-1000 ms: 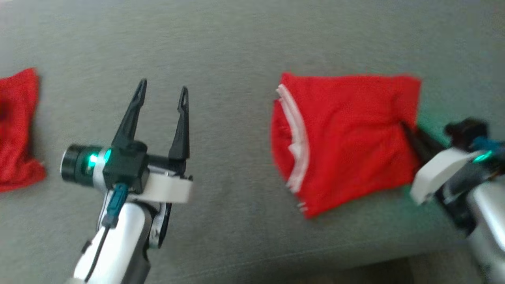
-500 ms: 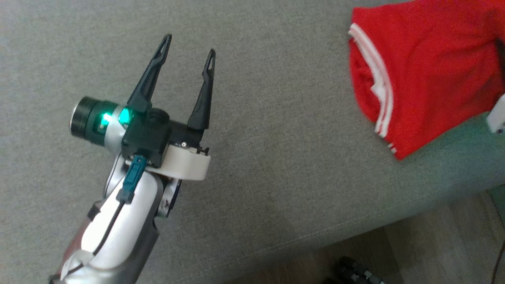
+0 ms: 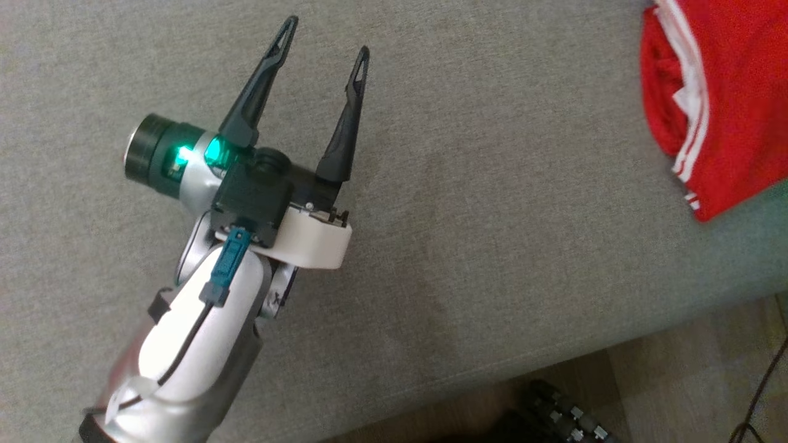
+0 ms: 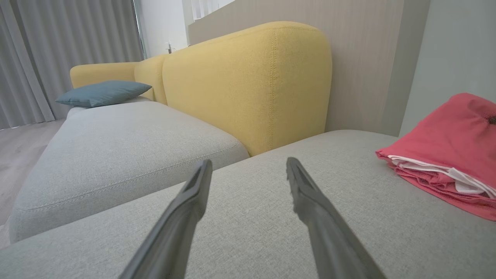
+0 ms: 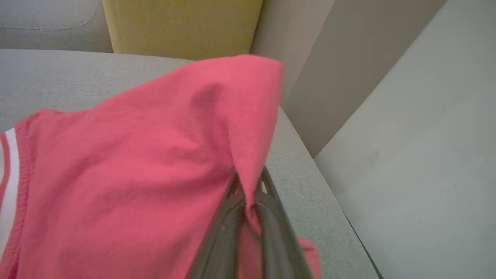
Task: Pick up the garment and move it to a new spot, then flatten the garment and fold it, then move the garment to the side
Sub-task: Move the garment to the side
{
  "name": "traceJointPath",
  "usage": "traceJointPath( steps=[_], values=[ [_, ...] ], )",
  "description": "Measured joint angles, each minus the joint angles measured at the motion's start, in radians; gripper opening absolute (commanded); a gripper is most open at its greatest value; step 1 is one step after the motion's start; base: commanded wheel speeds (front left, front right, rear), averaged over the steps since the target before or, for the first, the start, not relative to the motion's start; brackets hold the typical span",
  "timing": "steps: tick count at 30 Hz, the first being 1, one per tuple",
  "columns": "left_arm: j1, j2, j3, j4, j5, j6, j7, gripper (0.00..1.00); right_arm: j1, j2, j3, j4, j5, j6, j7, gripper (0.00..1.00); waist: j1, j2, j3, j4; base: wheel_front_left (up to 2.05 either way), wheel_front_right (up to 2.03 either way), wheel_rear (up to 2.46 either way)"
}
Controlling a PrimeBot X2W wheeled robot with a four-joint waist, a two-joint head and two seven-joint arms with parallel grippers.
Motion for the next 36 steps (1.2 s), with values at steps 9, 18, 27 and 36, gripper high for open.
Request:
traceJointPath(
  steps=[9, 18, 27, 36],
  values=[
    [-0.007, 0.0, 0.002, -0.005, -0.001, 0.001, 0.0, 1.0, 0.001, 0.002, -0.071, 0.039, -0.018, 0.0, -0.124, 1.0, 0.0, 0.0, 0.002, 0.009, 0.0, 0.0, 0.0],
    [0.046, 0.0, 0.025, -0.002, -0.034, 0.032, 0.0, 1.0, 0.08, 0.095, -0.039, -0.11, -0.069, 0.0, -0.21, 1.0, -0.0001, 0.0, -0.066, 0.021, 0.0, 0.0, 0.0],
    [0.188, -0.006, 0.079, 0.0, -0.08, 0.082, 0.0, 1.0, 0.294, 0.275, -0.014, -0.336, -0.13, 0.0, -0.218, 1.0, -0.0001, 0.0001, -0.174, 0.073, 0.0, 0.0, 0.0],
    [0.313, -0.022, 0.151, -0.005, -0.102, 0.128, 0.0, 1.0, 0.441, 0.389, 0.01, -0.489, -0.158, 0.0, -0.182, 1.0, -0.0002, 0.0001, -0.272, 0.176, 0.0, 0.0, 0.0]
  ],
)
